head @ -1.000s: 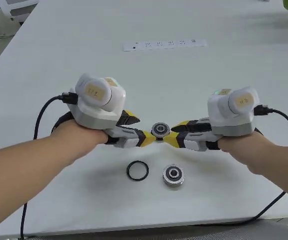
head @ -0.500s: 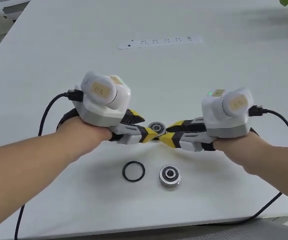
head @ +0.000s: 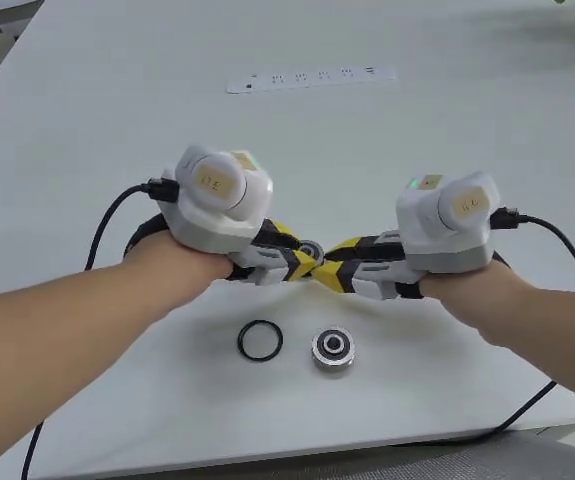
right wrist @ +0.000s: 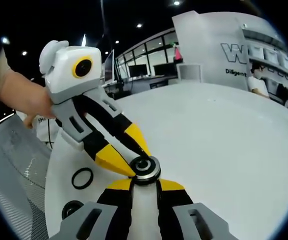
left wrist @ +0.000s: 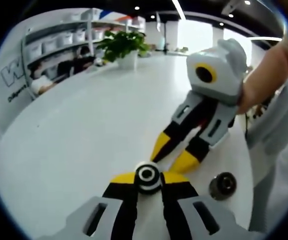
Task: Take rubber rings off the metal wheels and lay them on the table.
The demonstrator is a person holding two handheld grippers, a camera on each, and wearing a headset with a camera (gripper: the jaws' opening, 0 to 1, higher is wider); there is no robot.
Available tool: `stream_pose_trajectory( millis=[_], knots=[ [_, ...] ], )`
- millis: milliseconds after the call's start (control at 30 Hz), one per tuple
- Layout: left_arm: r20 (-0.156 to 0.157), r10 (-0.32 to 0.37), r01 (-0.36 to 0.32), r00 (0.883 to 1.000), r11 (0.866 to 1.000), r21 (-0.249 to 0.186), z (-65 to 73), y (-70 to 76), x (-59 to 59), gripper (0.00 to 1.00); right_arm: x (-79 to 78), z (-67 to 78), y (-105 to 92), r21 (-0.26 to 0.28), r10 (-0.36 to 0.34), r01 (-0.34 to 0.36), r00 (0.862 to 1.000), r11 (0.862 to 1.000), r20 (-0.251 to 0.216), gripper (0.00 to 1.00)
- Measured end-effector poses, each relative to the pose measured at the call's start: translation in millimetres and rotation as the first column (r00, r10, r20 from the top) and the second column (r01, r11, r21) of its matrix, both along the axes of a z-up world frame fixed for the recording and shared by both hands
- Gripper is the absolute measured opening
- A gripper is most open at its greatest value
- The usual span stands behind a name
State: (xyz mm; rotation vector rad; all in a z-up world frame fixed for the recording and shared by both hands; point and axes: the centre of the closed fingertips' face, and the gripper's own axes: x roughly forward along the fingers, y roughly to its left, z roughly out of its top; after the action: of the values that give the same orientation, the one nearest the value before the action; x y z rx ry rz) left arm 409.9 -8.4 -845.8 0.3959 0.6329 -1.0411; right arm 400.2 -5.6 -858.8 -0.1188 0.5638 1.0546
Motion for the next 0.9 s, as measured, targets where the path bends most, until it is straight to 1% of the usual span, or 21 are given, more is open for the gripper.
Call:
stream_pose_trajectory(
  millis=[33,133,200,233,333,467,500,533,900],
  knots=[
    [0.004,0.001,-0.001,1.000,1.000,0.000,-0.4,0.0,1.2,0.18,0.1,0.1,0.1,0.001,-0.001,0.001,1.000,1.000,0.002,0.16],
    [0.001,0.003,-0.003,1.000,1.000,0.001,-1.2,0.9,2.8,0.18,0.1,0.2,0.3,0.001,-0.002,0.002,1.000,1.000,0.004,0.16],
    [0.005,0.011,-0.011,1.000,1.000,0.000,-1.3,2.2,4.9,0.15,0.2,0.3,0.3,0.000,-0.003,0.003,1.000,1.000,0.007,0.15],
    [0.003,0.021,-0.021,1.000,1.000,0.007,-1.8,4.5,5.2,0.14,0.1,0.3,0.3,-0.001,-0.004,0.004,1.000,1.000,0.008,0.15],
    [0.009,0.012,-0.012,1.000,1.000,0.003,2.4,5.5,2.0,0.14,0.0,0.4,0.0,-0.005,-0.004,0.004,1.000,1.000,0.012,0.14],
    [0.013,0.009,-0.009,1.000,1.000,0.006,2.2,5.9,2.9,0.14,0.5,-0.5,-1.3,-0.011,0.000,0.000,1.000,1.000,0.013,0.11],
    [0.014,0.009,-0.009,1.000,1.000,0.006,2.0,5.8,3.2,0.14,0.9,-2.0,-3.7,-0.028,-0.001,0.001,1.000,1.000,0.016,0.08],
    [0.016,0.008,-0.008,1.000,1.000,0.007,1.7,5.7,3.6,0.14,1.2,-1.5,-3.1,-0.019,-0.003,0.003,1.000,1.000,0.012,0.07],
    [0.026,0.007,-0.007,1.000,1.000,0.018,0.7,3.1,5.2,0.14,3.5,-2.3,-6.8,-0.023,-0.029,0.029,0.999,0.999,0.015,0.02]
  ],
)
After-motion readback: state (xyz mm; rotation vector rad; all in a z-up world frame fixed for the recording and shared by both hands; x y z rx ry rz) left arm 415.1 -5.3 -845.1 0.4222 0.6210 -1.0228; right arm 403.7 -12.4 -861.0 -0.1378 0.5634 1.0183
